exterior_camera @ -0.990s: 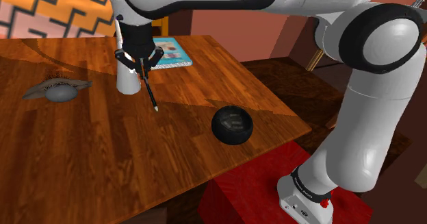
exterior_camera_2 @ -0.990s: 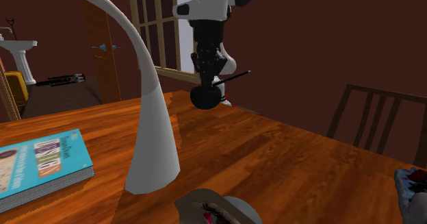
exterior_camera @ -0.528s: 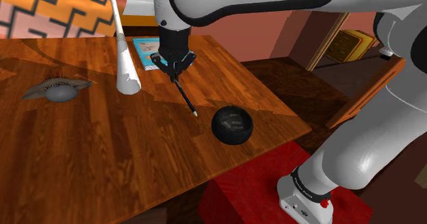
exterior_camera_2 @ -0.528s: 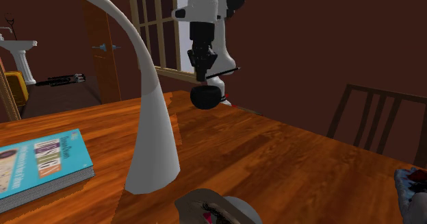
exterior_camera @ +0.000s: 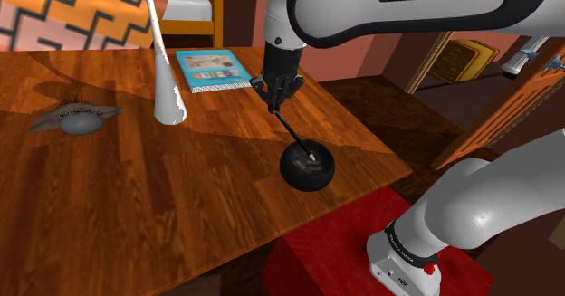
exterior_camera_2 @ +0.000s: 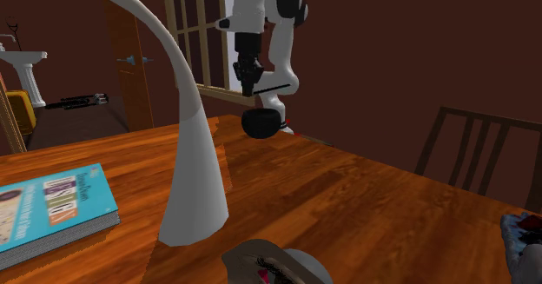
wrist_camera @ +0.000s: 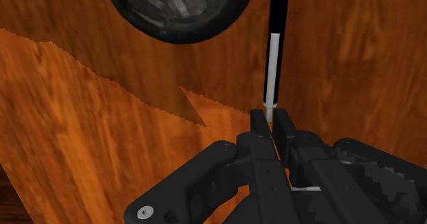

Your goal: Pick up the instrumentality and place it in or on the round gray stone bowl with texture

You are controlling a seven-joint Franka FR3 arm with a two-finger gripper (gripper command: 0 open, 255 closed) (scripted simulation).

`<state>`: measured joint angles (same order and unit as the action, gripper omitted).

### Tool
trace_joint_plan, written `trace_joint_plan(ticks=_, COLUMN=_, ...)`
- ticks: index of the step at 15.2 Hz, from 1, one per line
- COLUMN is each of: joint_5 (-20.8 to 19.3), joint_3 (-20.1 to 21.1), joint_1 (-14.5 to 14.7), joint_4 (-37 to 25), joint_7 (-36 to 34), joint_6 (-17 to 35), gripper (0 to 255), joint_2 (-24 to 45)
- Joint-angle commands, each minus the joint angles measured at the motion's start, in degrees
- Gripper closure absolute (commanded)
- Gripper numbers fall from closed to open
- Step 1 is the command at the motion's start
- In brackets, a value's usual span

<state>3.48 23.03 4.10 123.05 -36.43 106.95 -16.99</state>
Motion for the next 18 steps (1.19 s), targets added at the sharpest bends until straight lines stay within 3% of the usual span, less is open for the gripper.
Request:
trace_joint_plan(ticks=1, joint_5=1.1, joint_3=-1.7, joint_1=0.0, joint_4=3.7, joint_7=2.5, joint_6=-0.5, gripper=255, joint_2=-4.4)
trace_joint_plan(ticks=5, joint_5=2.1, joint_3=-5.4, joint_1=0.1, joint_4=10.7, joint_7=7.1, joint_6=-1.8, gripper=255, joint_2=-12.7)
trace_joint_plan(ticks=18, joint_5=2.6, joint_3=-4.1, joint_1=0.4, joint_4=19.2, joint_7=6.5, joint_6=8.7, gripper=255, joint_2=-10.7)
